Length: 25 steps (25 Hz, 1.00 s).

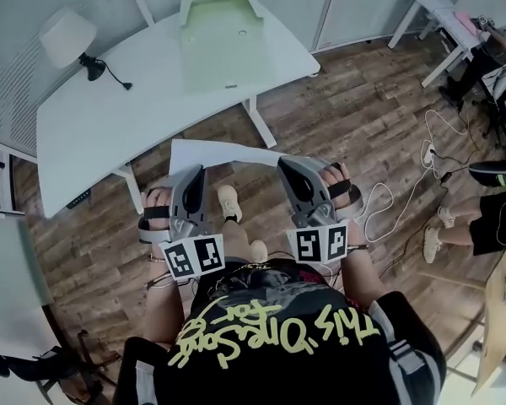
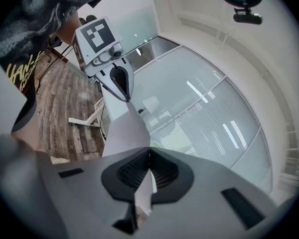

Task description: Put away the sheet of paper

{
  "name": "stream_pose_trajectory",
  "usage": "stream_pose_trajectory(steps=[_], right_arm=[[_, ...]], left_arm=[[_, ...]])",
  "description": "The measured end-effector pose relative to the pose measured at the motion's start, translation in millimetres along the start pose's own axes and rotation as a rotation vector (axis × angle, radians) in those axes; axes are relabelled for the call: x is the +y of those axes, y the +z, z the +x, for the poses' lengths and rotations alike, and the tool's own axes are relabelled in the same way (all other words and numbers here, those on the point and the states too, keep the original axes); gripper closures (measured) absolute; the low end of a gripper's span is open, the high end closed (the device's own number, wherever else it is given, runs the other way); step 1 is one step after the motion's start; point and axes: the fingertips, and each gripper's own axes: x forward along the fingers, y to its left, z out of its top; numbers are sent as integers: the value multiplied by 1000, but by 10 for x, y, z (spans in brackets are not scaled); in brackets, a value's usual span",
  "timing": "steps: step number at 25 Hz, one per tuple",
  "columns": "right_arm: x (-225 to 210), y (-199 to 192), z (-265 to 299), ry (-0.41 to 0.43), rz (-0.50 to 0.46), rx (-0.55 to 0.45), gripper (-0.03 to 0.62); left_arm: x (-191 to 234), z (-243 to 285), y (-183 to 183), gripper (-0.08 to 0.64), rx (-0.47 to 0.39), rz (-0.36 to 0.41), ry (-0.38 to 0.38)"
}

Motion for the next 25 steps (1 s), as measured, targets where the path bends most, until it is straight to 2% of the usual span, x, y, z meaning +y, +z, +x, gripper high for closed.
stream_pose_trajectory(steps=[25], right_arm=[[-510,-247,1021,-56,-6,41,584]], left_arm=[[609,1060,-196,554,-75,16,2]])
